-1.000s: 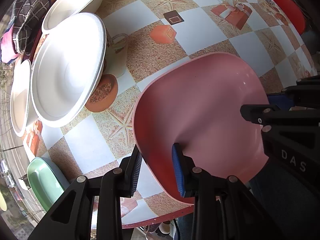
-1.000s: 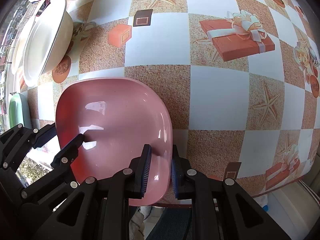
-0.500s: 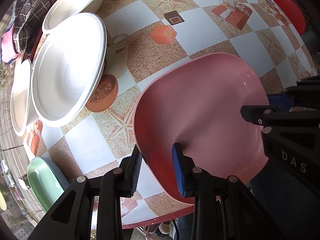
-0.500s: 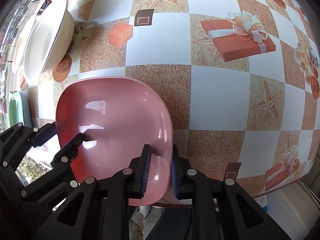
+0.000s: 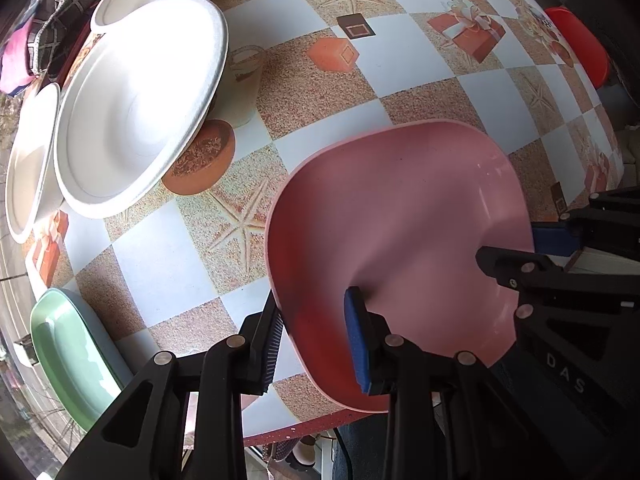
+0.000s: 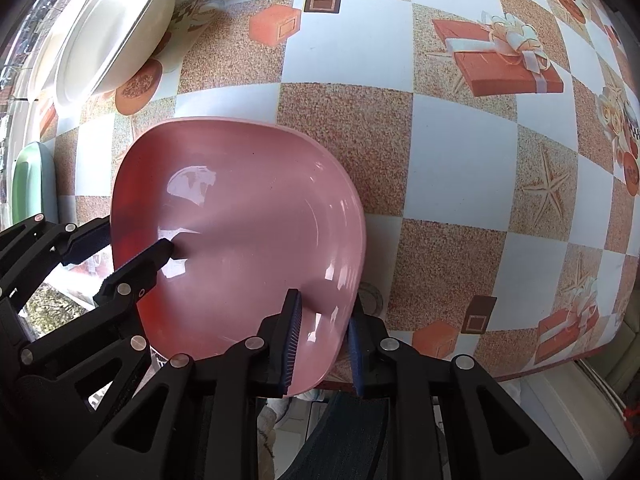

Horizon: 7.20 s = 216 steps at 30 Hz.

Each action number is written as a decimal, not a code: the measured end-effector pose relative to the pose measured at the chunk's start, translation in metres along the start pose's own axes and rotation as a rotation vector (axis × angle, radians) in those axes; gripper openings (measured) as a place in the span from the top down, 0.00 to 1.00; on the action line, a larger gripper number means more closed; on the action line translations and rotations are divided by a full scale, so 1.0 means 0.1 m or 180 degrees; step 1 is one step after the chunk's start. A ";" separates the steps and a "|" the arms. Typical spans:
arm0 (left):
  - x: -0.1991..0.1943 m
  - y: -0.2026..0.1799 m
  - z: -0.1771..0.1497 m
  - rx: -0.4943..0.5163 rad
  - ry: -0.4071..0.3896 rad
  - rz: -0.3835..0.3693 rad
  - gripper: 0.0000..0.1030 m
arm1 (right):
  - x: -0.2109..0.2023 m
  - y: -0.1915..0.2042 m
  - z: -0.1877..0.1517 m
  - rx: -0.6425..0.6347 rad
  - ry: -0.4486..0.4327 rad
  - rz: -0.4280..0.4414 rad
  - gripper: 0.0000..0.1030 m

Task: Organize plates and bowls
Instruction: 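Lift the pink plate with both grippers and carry it toward the green plate, then lower the pink plate onto the green plate and open both grippers, then move both grippers to a white bowl and close them on its rim, then lift the white bowl with both grippers and carry it across the table, then lower the white bowl onto the table and open both grippers, then move both grippers to a second white bowl and close them on its rim, then lift the second white bowl with both grippers and carry it toward the first bowl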

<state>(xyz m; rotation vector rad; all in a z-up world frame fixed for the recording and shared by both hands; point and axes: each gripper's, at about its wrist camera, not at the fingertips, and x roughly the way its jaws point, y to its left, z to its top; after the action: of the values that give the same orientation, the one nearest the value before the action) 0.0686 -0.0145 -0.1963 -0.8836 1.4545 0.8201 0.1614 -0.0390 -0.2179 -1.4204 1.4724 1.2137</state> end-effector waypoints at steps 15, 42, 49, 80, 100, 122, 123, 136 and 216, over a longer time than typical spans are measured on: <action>-0.15 0.33 -0.25 -0.0157 -0.0096 0.0049 0.68 | -0.11 0.38 -0.06 -0.0363 0.0078 0.0026 0.78; -0.70 1.50 -0.89 -0.1501 -0.0798 0.0258 0.68 | -0.64 1.57 -0.19 -0.1304 -0.0300 -0.0193 0.78; -0.74 1.82 -1.21 -0.1836 -0.0762 0.0348 0.68 | -0.67 1.95 -0.18 -0.1364 -0.0290 0.0006 0.78; -0.84 2.12 -0.91 -0.1802 -0.0800 0.0086 0.23 | -0.60 0.81 0.41 -0.0025 -0.0277 0.0254 0.30; -0.25 2.04 0.11 -0.2170 -0.0270 -0.0441 0.23 | -0.64 0.68 1.29 0.0062 -0.0634 0.0176 0.30; -0.11 1.27 0.20 -0.1369 -0.0105 -0.0480 0.77 | -0.33 0.59 1.05 -0.0108 -0.0331 0.0213 0.83; -0.11 1.13 0.18 -0.1232 -0.0099 -0.0456 0.77 | -0.30 0.54 0.97 -0.0084 -0.0312 0.0197 0.83; -0.11 -0.30 0.19 -0.0019 -0.0032 -0.0412 0.72 | -0.18 -0.31 0.14 0.0684 -0.0266 0.0244 0.81; -0.06 0.74 1.54 -0.0485 -0.0161 -0.0165 0.67 | -0.61 -0.48 1.75 0.0127 -0.0228 0.0628 0.85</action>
<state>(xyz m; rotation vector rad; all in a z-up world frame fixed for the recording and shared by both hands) 0.0753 0.1564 -0.2011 -1.0040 1.3326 0.9172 0.1982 0.1488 -0.2145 -1.2150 1.6069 1.3330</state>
